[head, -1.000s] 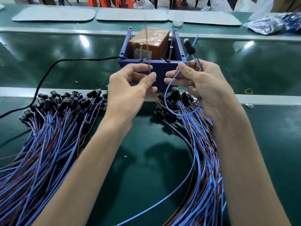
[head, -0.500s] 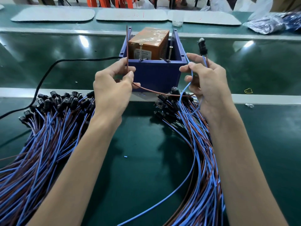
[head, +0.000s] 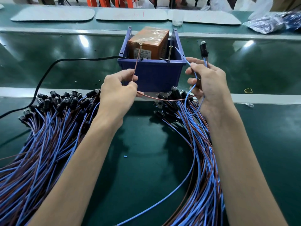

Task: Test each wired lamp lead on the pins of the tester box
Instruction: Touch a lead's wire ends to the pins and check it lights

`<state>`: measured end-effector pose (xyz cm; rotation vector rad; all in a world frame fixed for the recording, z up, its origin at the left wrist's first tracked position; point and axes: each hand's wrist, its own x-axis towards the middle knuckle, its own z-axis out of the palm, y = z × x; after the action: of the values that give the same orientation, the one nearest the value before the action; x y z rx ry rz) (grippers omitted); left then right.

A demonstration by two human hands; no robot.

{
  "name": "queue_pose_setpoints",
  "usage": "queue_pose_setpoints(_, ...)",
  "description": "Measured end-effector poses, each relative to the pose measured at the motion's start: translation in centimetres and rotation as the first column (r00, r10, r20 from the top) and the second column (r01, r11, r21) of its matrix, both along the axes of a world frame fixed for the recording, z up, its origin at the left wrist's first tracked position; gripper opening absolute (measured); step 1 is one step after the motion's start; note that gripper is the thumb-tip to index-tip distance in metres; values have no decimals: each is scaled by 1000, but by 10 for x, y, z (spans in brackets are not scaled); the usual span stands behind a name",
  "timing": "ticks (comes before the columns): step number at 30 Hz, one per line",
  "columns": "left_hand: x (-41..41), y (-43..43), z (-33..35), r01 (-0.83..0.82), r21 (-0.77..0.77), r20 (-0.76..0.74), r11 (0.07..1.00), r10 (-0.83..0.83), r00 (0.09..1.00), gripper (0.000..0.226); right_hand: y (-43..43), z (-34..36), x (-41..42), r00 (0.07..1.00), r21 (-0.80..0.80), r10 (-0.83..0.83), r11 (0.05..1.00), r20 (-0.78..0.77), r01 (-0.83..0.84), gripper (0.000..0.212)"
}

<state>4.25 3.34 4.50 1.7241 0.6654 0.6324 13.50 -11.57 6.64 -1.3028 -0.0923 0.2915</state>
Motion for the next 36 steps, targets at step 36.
queue_pose_setpoints(36,-9,-14,13,70,65,-54,995,-66,996,25,-2,-7,5,994,-44,93,995,49,-91,21)
